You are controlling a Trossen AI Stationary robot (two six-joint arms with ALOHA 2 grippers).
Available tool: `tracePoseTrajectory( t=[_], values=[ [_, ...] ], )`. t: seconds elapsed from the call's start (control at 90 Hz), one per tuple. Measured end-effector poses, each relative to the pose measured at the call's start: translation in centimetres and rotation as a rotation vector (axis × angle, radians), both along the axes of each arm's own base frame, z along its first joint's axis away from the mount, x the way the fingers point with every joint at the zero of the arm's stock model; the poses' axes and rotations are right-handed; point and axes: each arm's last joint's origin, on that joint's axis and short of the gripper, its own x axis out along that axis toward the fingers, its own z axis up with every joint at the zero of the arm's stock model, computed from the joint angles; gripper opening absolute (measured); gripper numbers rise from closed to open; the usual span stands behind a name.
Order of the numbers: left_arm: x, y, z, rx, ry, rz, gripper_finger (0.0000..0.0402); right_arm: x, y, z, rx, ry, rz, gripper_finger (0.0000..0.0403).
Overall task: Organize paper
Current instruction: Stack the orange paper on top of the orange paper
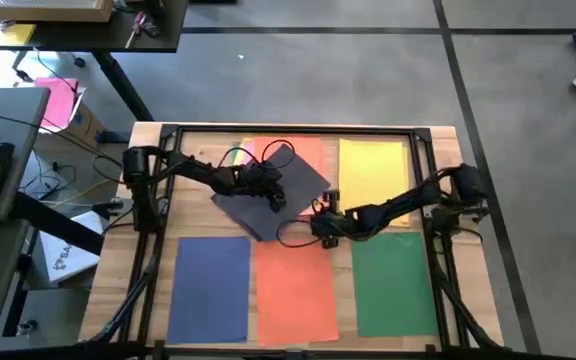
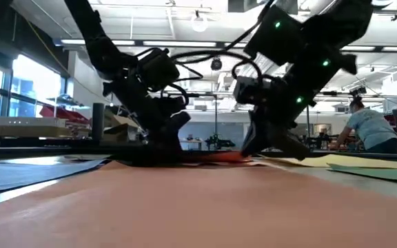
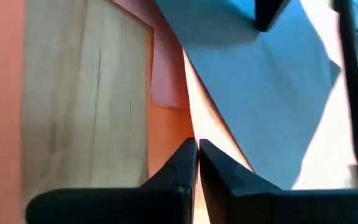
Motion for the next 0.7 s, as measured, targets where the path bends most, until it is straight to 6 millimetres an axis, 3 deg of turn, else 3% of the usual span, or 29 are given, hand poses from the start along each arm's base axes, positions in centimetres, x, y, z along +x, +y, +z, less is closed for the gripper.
tracePoseTrajectory(
  t=[0.156, 0.289, 0.511, 0.7],
  values=[
    [0.0, 0.0, 0.0, 0.006, 0.003, 0.006, 0.0, -0.5, 0.5, 2.0, 0.027, -0.065, -0.014, 0.0],
    [0.0, 0.0, 0.0, 0.007, 0.0, 0.005, 0.0, -0.4, -0.2, 2.5, 0.057, -0.091, -0.043, 0.0],
    [0.1, -0.1, 0.0, -0.02, -0.013, 0.011, 0.0, 0.0, -0.7, 1.0, 0.137, -0.006, 0.061, 0.0007],
    [0.1, -0.1, 0.1, -0.024, -0.015, 0.011, 0.0, 0.7, -0.8, -0.3, 0.08, -0.009, 0.064, 0.0076]
  ],
)
